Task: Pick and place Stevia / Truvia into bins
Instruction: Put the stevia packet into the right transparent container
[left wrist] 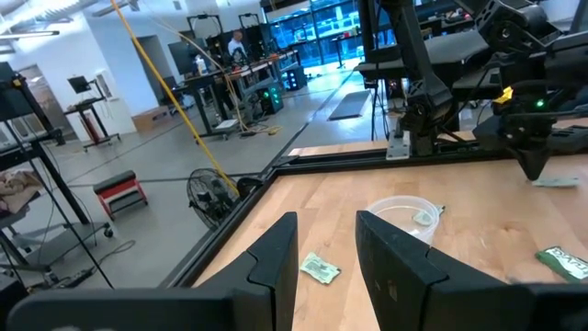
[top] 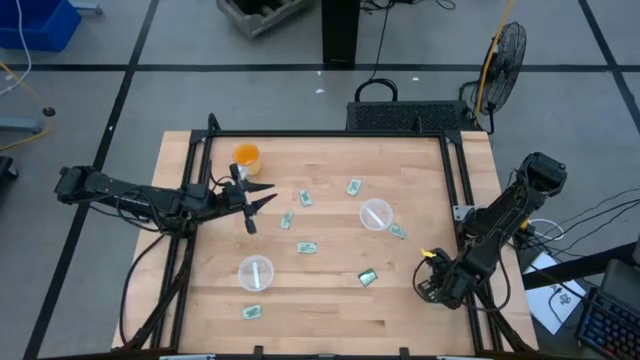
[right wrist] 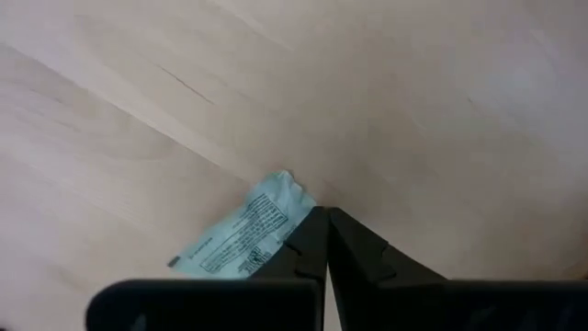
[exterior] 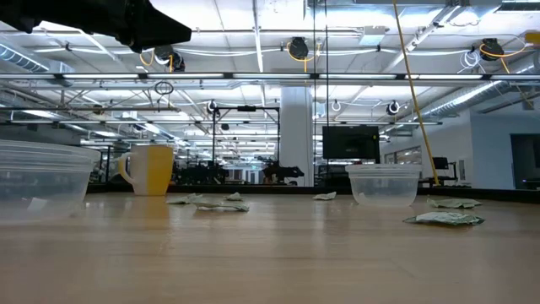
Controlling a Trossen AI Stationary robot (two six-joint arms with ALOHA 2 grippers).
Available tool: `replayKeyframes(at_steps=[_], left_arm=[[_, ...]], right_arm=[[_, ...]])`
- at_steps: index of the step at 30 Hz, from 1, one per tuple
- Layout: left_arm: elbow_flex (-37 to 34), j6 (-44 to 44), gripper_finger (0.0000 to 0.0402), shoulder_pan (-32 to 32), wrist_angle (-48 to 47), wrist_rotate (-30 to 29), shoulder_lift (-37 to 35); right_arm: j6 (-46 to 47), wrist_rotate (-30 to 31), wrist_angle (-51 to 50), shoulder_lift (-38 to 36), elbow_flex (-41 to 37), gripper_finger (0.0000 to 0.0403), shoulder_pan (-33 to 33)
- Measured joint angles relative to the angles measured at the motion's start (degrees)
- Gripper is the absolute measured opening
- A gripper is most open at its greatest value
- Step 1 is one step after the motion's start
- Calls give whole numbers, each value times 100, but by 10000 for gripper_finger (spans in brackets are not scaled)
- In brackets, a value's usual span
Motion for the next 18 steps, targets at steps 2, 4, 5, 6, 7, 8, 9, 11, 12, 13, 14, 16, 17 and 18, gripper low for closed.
replayKeyframes(at_steps=[2,4,5,6,7,8,9,11,12,13,14,16,17,18], left_arm=[[0,-3,118,2,0,0,0],[0,14,118,1,0,0,-2],[0,14,118,1,0,0,-2],[0,4,118,2,-1,0,0],[0,-3,118,2,0,0,0],[0,-3,118,0,4,0,-2],[0,-3,118,2,2,0,-2],[0,16,118,1,0,0,-2],[0,16,118,1,2,0,-2],[0,3,118,1,1,0,-2],[0,-1,118,2,0,0,-2],[0,-1,118,2,2,0,-2],[0,6,118,0,2,0,-2],[0,16,118,0,0,0,-2]], right_arm=[[-78,688,40,-94,-12,0,-35],[-259,1403,83,-212,-12,0,-46],[-390,1730,160,-280,-12,0,-32],[-526,2106,187,-363,-12,0,-38],[-727,2426,194,-452,-1,0,-65],[-916,2816,137,-552,4,0,-120],[-1118,3166,26,-652,4,0,-184],[-1560,3901,-129,-846,-2,0,-346],[-1790,4261,-127,-949,-3,0,-446],[-2038,4590,-87,-1062,-3,0,-554],[-2309,4866,-25,-1164,-3,0,-680],[-3004,5335,84,-1375,-1,0,-976],[-3371,5490,177,-1479,-1,0,-1146],[-3713,5557,274,-1575,0,0,-1323]])
